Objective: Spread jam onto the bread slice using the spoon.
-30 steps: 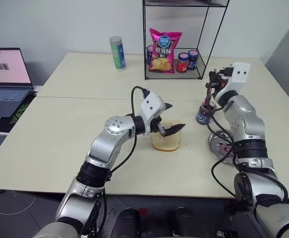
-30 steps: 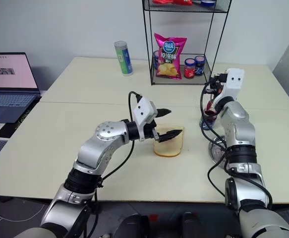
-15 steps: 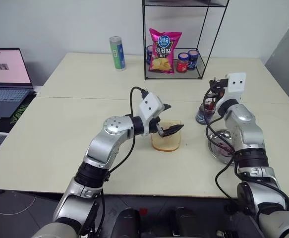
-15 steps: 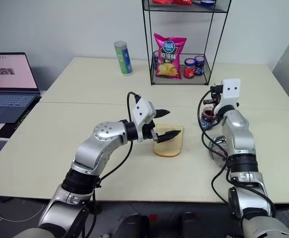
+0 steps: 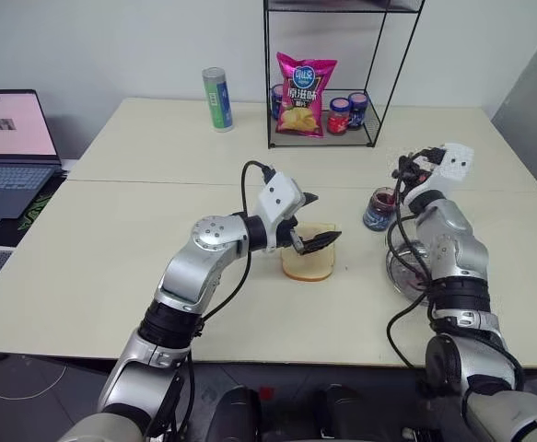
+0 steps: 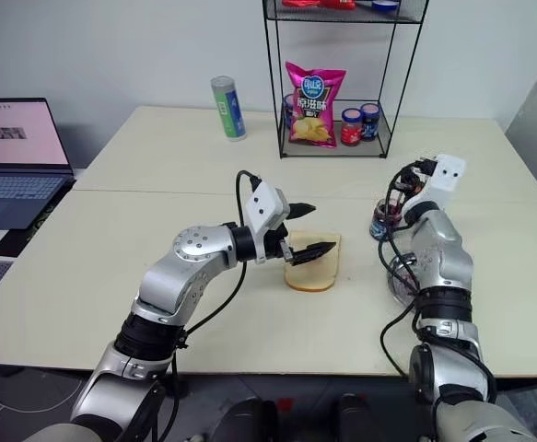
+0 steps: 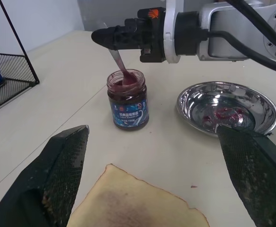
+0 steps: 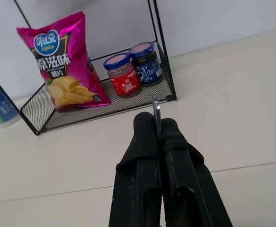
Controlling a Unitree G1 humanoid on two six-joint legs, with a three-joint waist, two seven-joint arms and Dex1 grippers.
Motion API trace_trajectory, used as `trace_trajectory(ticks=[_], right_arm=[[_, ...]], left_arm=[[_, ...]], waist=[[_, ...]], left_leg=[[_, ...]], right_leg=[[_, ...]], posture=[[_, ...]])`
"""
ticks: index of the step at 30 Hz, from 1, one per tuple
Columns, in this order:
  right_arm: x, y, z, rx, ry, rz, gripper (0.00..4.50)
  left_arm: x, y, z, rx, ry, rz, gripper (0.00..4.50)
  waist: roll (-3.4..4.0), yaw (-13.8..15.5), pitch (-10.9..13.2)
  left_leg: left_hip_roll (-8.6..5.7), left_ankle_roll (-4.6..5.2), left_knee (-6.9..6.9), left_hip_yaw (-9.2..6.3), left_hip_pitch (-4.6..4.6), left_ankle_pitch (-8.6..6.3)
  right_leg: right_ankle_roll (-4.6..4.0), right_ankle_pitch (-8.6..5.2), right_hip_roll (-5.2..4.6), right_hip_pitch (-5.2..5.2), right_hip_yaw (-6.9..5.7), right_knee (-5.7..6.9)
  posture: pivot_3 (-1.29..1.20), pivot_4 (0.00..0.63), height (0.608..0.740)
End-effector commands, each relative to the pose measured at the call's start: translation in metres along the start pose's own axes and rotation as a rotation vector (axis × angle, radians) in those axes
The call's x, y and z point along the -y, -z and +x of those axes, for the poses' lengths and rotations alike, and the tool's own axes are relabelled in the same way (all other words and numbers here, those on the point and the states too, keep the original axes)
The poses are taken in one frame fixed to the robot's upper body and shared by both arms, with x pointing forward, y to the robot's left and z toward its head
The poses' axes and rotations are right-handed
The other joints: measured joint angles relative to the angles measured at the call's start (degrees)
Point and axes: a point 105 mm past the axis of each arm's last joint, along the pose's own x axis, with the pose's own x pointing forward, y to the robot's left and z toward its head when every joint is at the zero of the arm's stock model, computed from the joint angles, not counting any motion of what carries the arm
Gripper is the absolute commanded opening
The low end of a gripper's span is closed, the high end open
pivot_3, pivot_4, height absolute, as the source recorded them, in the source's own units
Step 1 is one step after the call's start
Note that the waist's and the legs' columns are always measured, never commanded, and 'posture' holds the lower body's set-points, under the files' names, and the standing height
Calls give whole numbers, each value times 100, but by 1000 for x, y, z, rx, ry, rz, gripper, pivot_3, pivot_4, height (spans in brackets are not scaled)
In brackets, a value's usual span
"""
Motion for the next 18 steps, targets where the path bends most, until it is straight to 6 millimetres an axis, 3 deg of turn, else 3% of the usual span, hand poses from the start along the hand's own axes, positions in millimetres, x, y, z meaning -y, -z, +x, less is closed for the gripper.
trace_trajectory(ticks=[1, 18], right_arm=[[0, -19, 2, 48, 13, 161, 10], [10, -17, 0, 30, 76, 453, 10]], left_arm=[[0, -17, 0, 52, 6, 41, 4500], [-1, -17, 2, 56, 5, 42, 4500]], waist=[[0, 0, 0], [1, -9, 0]], left_leg=[[0, 0, 0, 0, 0, 0], [0, 0, -1, 0, 0, 0]], right_leg=[[0, 0, 0, 0, 0, 0], [0, 0, 0, 0, 1, 0]], posture=[[0, 150, 740], [0, 150, 740]])
